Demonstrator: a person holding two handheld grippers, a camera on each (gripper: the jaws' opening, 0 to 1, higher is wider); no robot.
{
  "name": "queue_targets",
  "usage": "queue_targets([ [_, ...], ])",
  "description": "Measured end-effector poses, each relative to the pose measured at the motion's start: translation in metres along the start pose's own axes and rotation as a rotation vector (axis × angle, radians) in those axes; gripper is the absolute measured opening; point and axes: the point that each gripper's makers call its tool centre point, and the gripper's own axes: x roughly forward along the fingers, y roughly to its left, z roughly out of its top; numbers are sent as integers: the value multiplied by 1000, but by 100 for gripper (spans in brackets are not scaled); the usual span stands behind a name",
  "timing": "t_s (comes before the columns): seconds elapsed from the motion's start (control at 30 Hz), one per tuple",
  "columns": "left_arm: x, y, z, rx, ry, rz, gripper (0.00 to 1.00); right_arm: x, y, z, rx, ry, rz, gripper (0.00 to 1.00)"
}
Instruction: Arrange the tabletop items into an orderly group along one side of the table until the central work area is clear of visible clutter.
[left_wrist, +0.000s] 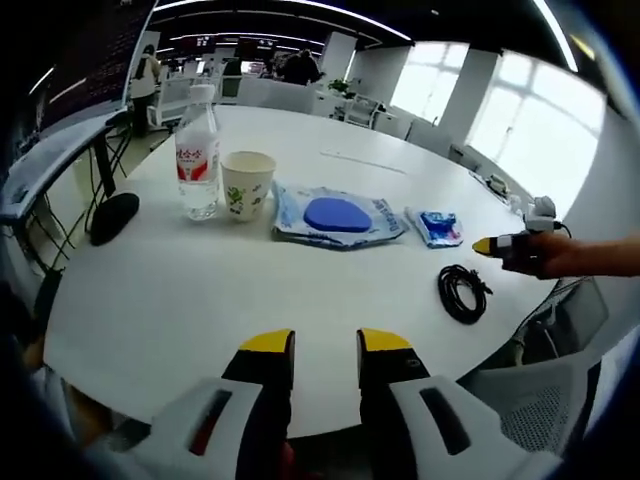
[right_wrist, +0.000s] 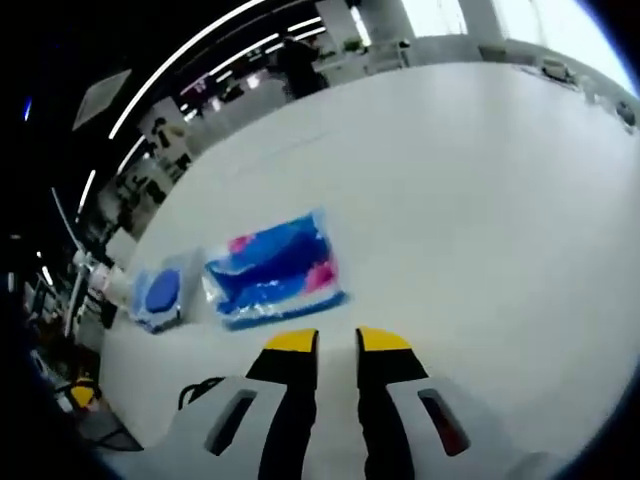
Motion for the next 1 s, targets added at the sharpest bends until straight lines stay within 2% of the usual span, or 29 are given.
queue_targets([
  [0.43,-8,4,-3,-28,-5,26,23,20,-4,23,-27,17,-9,13],
  [0.6,-10,6,-4,-48,-11,38,23,29,-3,29,-89,36,-9,14],
  [0.7,-12,8,-5,-57,-13,47,23,35,-5,31,-97,42,-9,15],
  [1.0,-19,17,-7,-79,-15,75,23,45,1,36,-133,49,5,5],
])
